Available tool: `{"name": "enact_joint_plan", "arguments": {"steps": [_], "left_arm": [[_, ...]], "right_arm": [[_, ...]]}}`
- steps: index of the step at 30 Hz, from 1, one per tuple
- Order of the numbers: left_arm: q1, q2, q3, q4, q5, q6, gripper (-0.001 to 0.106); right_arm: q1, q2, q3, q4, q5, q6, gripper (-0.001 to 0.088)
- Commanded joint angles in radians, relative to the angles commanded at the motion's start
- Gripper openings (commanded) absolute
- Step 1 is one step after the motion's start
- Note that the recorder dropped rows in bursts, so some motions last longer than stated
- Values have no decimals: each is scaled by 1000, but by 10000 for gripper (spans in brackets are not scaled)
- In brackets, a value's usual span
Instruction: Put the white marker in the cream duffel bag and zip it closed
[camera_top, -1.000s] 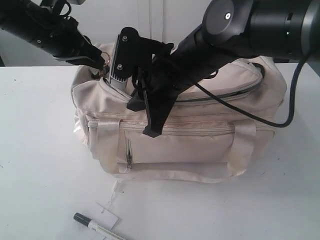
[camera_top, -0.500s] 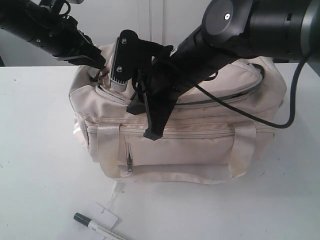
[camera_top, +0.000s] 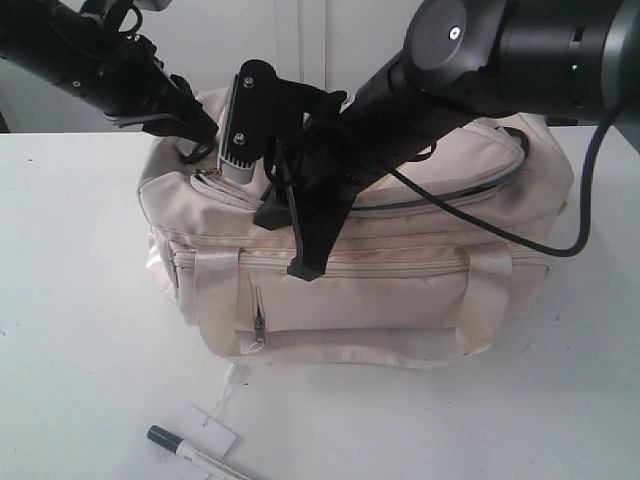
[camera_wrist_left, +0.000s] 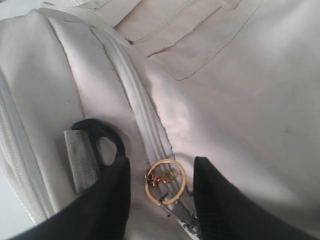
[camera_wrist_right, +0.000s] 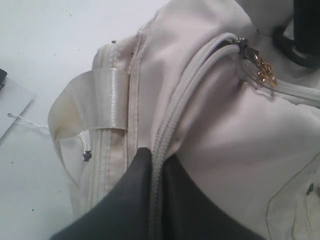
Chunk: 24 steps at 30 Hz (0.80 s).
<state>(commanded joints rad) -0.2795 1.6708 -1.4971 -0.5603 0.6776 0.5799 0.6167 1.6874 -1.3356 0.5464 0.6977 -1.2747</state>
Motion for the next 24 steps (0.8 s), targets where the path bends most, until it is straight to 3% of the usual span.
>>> {"name": "enact_joint_plan", "arguments": {"steps": [8,15,24], "left_arm": [[0,-49,0,4,40,0,463],[0,-97,0,4,157,0,457],[0,-113,0,1,291,23,455]], "right_arm": [[0,0,0,0,-5,0,41],[0,0,0,0,-22,0,199],[0,0,0,0,-19,27,498]]}}
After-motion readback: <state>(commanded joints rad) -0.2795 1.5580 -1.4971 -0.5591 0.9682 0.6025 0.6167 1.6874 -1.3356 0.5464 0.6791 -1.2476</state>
